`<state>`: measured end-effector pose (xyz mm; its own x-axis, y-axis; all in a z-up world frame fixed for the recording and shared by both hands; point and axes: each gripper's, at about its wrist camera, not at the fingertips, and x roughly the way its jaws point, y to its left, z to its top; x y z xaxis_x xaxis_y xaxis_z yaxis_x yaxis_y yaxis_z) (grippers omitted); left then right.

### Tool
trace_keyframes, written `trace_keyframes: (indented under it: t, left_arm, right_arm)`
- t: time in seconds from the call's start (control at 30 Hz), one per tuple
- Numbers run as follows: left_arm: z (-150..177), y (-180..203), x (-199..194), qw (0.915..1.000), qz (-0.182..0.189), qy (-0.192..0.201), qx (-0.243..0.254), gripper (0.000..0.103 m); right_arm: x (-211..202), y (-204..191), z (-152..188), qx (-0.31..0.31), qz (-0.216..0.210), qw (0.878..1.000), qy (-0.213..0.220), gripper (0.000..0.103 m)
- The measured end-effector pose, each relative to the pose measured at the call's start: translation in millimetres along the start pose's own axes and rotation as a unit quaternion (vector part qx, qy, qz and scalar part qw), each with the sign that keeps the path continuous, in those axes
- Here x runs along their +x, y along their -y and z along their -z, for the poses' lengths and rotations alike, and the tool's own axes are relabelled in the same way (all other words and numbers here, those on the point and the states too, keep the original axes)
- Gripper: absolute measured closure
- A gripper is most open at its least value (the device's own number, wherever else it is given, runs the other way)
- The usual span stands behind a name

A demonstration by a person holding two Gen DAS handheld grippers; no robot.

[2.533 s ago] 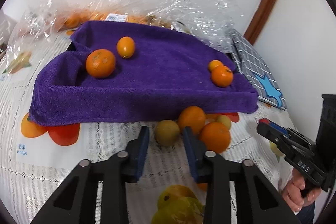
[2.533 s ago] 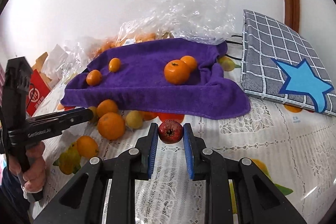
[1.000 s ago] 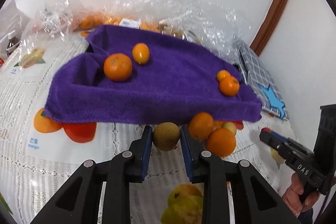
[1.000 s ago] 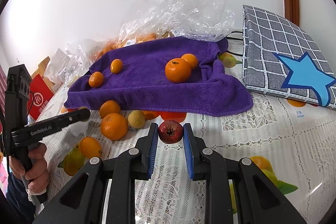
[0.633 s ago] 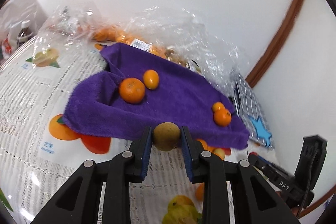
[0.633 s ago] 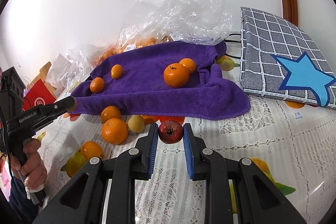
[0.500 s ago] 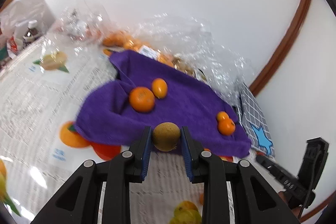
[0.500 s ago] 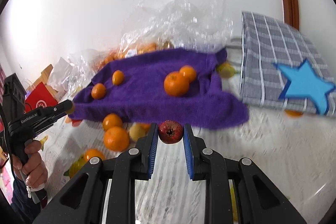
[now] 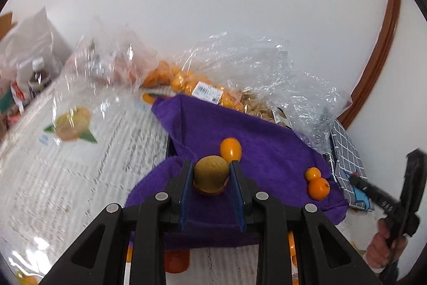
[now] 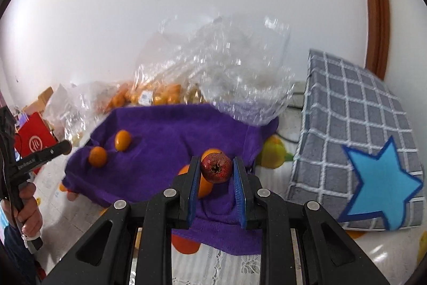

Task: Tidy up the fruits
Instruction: 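Lower the red fruit and green-yellow fruit onto the purple towel, open both tools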

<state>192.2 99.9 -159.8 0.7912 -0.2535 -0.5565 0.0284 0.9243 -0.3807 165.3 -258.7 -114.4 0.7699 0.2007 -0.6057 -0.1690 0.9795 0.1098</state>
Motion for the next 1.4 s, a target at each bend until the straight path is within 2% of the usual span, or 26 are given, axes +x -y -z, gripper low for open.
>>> trace_keyframes:
  t: [0.13,0.23,0.37,0.6,0.77,1.0,1.23,1.4]
  left_arm:
    - [3,-4,4,0.9999,-0.012,-0.009,0.006,0.077]
    - [6,0,9,0.9994,-0.019,-0.023,0.019,0.077]
    - [10,6,15,0.9977,-0.038,-0.04,0.039,0.077]
    - [10,-1,20,0.9978,-0.041,-0.047,0.022,0.077]
    - [13,6,22,0.9964,-0.059,-0.044,0.043,0.077]
    - [18,13,28,0.9948,-0.068,-0.045,0.061,0.077]
    - [16,10,27,0.9962,-0.057,-0.042,0.05,0.077]
    - [18,12,24,0.9971,-0.044,-0.036,0.05,0.069]
  right_arm:
    - [20,0,13,0.005,-0.003,0.999,-0.035,0.079]
    - [28,1,18,0.015,-0.026,0.998,-0.048,0.079]
    - [37,-3,24,0.007,-0.011,0.998,-0.065,0.079]
    - [36,-6,26,-0.001,-0.007,0.998,-0.063,0.079]
    - [39,-8,24,-0.006,-0.004,0.998,-0.065,0.078]
    - [37,-13,25,-0.02,-0.011,0.998,-0.065,0.064]
    - [23,-6,21,0.005,-0.01,0.999,-0.036,0.063]
    - [4,-8,24,0.021,-0.024,0.999,-0.022,0.064]
